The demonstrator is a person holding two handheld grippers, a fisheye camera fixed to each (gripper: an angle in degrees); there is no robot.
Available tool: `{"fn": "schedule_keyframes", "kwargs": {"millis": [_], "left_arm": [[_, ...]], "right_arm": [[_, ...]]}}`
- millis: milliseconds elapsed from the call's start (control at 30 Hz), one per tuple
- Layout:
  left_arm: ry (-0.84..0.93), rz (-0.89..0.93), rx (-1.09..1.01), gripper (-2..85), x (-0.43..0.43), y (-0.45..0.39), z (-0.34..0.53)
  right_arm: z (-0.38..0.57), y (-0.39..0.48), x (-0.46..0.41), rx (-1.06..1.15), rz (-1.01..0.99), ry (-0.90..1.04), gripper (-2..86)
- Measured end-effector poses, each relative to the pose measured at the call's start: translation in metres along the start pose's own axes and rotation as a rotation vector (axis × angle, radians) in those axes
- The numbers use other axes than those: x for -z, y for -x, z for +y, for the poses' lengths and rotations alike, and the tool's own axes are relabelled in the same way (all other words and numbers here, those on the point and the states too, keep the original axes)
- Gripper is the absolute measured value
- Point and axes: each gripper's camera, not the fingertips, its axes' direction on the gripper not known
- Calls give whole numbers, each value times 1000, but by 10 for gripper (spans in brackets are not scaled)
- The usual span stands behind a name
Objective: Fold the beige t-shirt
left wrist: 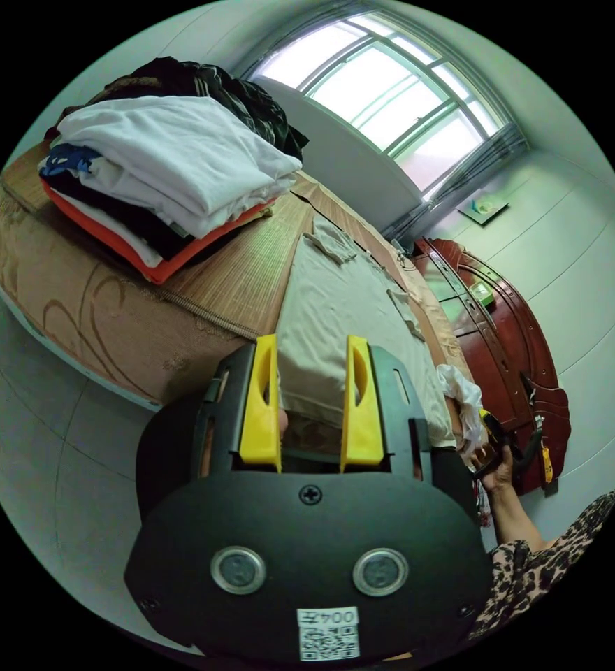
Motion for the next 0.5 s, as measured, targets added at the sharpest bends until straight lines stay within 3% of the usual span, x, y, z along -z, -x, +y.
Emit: {"fn": "schedule_keyframes", "kwargs": {"millis": [133, 267, 500], "left_arm": [[15, 6, -27, 144, -16, -8, 3], [83, -10, -118, 151, -26, -16, -4], [385, -121, -299, 177, -86, -26, -6]], "right_arm": [[-11, -3, -17, 51, -35, 164, 52], [-26, -26, -49, -12, -102, 400, 187], [-44, -55, -89, -115, -81, 628, 152]]}}
